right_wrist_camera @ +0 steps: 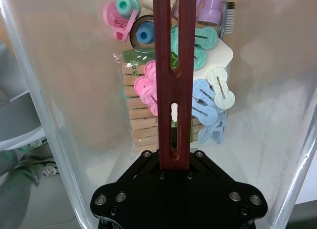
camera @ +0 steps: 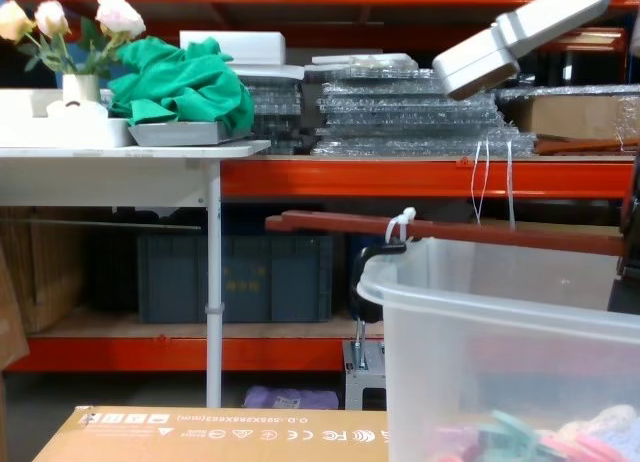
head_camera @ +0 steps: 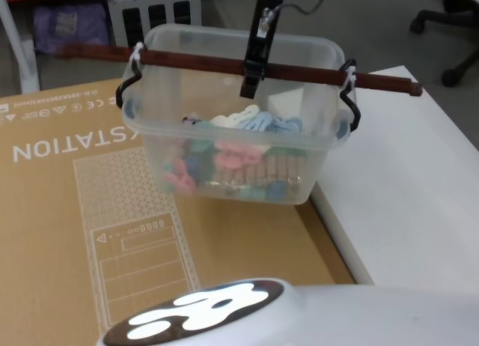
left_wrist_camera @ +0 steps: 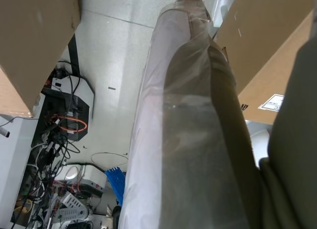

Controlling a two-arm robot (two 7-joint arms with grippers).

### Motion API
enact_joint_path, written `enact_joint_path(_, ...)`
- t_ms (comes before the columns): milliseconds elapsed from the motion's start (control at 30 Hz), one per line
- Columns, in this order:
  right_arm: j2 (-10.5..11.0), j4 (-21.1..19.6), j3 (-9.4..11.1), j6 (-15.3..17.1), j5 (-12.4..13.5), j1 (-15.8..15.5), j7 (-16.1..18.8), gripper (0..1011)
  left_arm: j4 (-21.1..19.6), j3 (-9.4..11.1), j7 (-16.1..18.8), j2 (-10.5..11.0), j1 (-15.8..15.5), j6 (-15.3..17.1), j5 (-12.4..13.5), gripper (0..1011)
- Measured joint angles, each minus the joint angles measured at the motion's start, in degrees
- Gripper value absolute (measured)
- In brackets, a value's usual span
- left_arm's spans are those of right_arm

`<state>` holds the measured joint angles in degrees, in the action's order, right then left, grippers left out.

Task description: Use one hand to grasp the basket and place it at the designated location.

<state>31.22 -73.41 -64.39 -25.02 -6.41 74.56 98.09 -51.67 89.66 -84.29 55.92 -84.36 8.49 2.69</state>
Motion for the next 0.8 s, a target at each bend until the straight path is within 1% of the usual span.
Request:
enact_joint_path(67, -0.51, 0.57, -0.39, -0.5, 0.22, 0.17, -0.01, 0, 0.04, 0.0, 0.0, 0.01, 0.0, 0.0, 0.02, 0)
enact_joint_path(133, -1.47, 1.35, -0.77, -1.37, 0.52, 0.28, 0.0, 1, 0.0, 0.0, 0.0, 0.0, 0.0, 0.0, 0.0, 0)
enact_joint_path(167, -2.48, 2.16, -1.15, -2.34, 0.87, 0.38, 0.0, 0, -0.02, 0.0, 0.0, -0.01, 0.0, 0.0, -0.01, 0)
enact_joint_path(233, -3.52, 2.96, -1.55, -3.59, 1.28, 0.48, 0.06, 0, 0.04, 0.0, 0.0, 0.01, 0.0, 0.0, 0.03, 0)
enact_joint_path(267, -4.71, 3.61, -2.04, -5.08, 1.68, 0.49, 0.1, 1, -0.01, 0.0, 0.0, 0.0, 0.0, 0.0, 0.0, 0)
enact_joint_path(367, -5.63, 4.29, -2.6, -6.79, 2.13, 0.49, 0.13, 0, 0.04, 0.0, 0.0, 0.02, 0.0, 0.0, 0.02, 0)
enact_joint_path(467, -6.59, 5.05, -3.37, -9.25, 2.74, 0.24, 0.13, 1, 0.01, 0.0, 0.0, 0.01, 0.0, 0.0, 0.01, 0)
enact_joint_path(500, -7.12, 5.67, -3.87, -10.79, 3.11, -0.09, 0.13, 1, 0.02, 0.0, 0.0, 0.01, 0.0, 0.0, 0.01, 0)
enact_joint_path(567, -8.0, 6.6, -4.61, -12.8, 3.64, -0.51, 0.13, 1, 0.0, 0.0, 0.0, 0.0, 0.0, 0.0, 0.01, 0)
enact_joint_path(700, -9.4, 7.75, -5.84, -15.35, 4.28, -1.02, 0.22, 1, 0.04, 0.0, 0.0, 0.01, 0.0, 0.0, 0.01, 0)
enact_joint_path(800, -10.03, 8.24, -6.57, -16.42, 4.34, -1.26, 0.22, 1, 0.02, 0.0, 0.0, 0.01, 0.0, 0.0, 0.01, 0)
